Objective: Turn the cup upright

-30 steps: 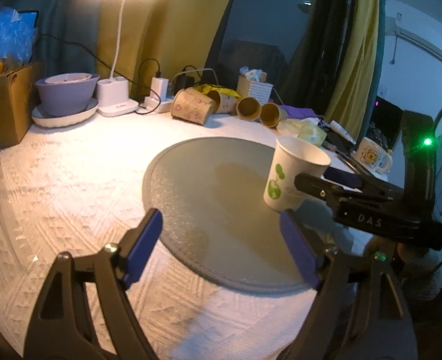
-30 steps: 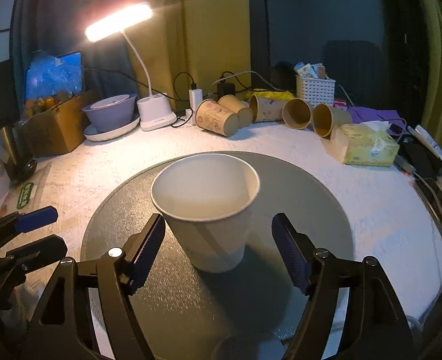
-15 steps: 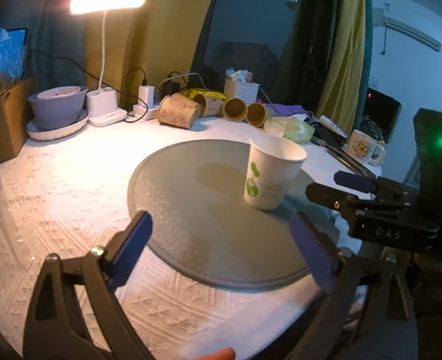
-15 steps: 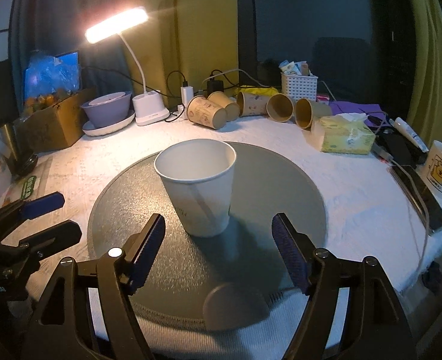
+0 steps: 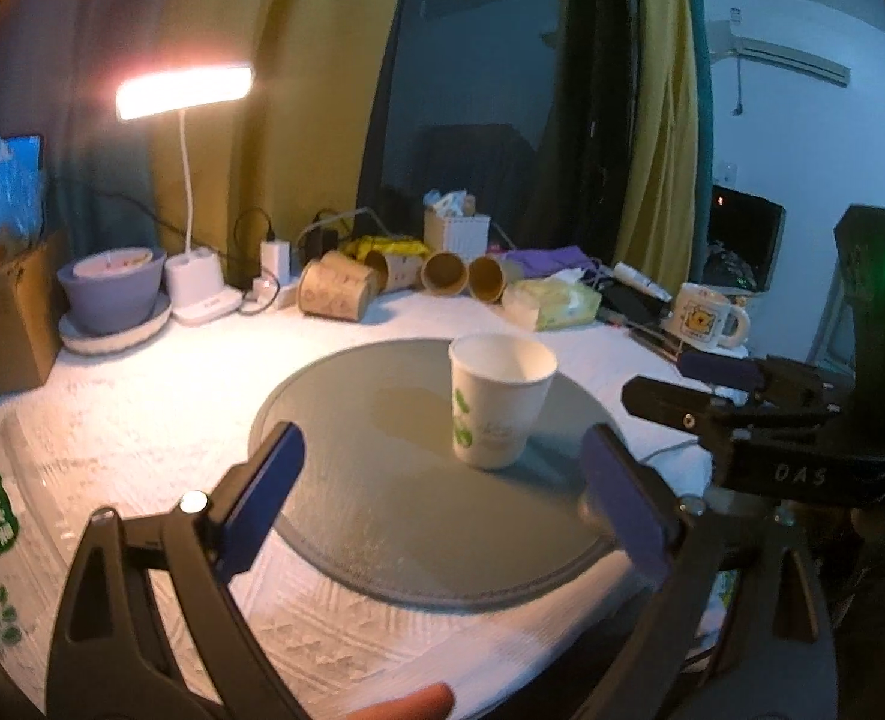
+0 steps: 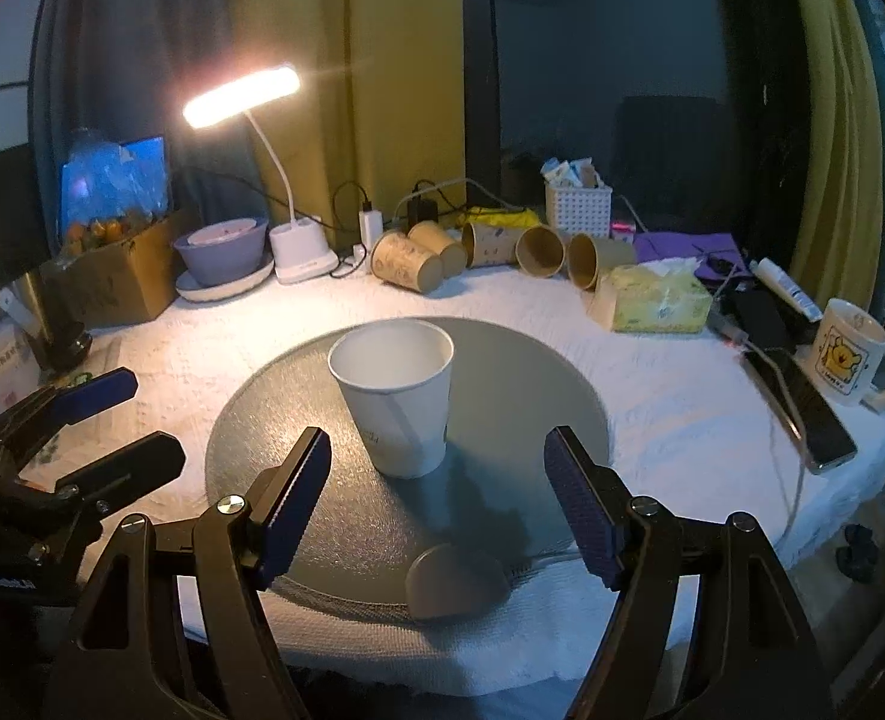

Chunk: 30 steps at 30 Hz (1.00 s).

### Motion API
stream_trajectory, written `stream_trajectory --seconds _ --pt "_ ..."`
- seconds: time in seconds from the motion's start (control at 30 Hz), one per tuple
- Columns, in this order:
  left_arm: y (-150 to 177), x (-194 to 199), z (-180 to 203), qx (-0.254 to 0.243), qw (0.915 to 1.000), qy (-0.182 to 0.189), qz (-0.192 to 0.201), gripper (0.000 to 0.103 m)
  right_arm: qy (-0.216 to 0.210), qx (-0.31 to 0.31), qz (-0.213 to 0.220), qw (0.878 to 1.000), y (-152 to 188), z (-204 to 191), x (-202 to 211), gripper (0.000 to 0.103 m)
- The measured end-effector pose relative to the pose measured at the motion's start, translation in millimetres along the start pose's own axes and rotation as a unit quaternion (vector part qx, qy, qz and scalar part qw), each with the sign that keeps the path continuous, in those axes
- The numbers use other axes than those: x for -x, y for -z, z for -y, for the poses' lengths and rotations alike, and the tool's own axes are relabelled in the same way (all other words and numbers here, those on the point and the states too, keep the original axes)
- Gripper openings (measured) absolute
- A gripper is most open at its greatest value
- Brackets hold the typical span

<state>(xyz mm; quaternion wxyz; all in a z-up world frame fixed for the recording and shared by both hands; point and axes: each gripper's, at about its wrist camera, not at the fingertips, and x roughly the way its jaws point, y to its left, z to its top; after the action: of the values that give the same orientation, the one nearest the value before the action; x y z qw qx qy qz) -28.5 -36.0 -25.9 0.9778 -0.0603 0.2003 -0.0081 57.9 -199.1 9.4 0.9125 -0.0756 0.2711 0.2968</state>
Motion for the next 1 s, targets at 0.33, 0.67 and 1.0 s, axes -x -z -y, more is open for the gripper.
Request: stream_trajectory --seconds 0.33,0.67,1.0 --pt "-17 19 11 -0.016 0.9990 -0.011 0.040 0.095 0.010 0.003 0.033 0.999 -13 5 30 0.077" --pt "-32 35 18 -0.021 0.9972 -0.012 0.070 0.095 0.008 0.011 0.052 0.999 -26 3 53 0.077" --pt "-49 55 20 -0.018 0.9952 -0.005 0.096 0.095 0.012 0.020 0.072 0.997 -36 -3 74 0.077"
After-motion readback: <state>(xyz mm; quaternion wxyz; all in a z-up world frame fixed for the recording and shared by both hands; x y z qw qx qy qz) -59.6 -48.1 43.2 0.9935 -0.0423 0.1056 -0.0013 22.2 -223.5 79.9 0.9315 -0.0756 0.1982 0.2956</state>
